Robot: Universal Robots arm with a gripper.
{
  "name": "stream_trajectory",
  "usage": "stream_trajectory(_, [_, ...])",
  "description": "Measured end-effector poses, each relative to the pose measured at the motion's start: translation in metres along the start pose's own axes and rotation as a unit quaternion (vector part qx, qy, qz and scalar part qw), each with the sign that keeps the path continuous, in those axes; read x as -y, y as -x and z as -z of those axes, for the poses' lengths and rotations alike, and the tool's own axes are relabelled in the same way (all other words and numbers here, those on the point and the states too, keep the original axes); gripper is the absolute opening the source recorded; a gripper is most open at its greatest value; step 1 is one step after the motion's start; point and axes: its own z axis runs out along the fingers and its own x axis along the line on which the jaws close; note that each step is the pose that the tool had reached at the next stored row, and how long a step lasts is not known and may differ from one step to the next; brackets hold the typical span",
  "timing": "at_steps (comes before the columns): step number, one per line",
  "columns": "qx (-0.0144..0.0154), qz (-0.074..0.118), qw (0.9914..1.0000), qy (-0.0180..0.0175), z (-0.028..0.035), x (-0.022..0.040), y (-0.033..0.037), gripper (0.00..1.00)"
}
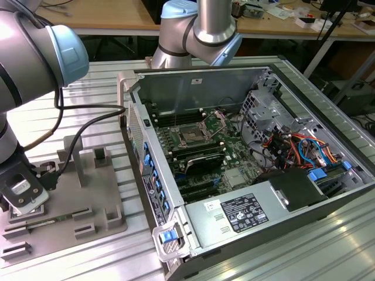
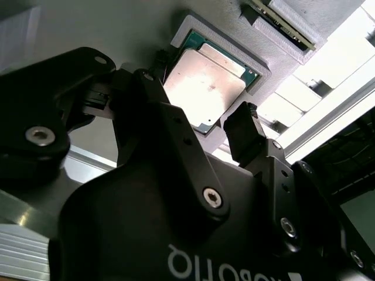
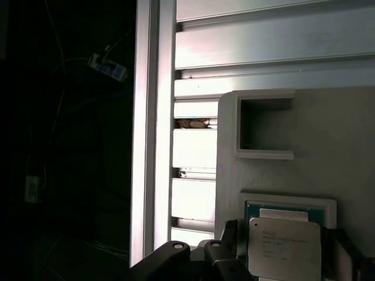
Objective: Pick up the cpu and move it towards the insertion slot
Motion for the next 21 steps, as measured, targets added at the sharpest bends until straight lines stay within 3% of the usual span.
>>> stream_trajectory(17, [0.0002, -0.006, 0.99998, 0.0000, 0.0001, 0.0014, 0.0006, 0.67])
stream_trajectory(19, [0.0002, -0.006, 0.99998, 0.0001, 0.0001, 0.0014, 0.0006, 0.58])
stream_trajectory(21, [0.0002, -0.006, 0.99998, 0.0000, 0.0001, 0.0013, 0.0006, 0.58])
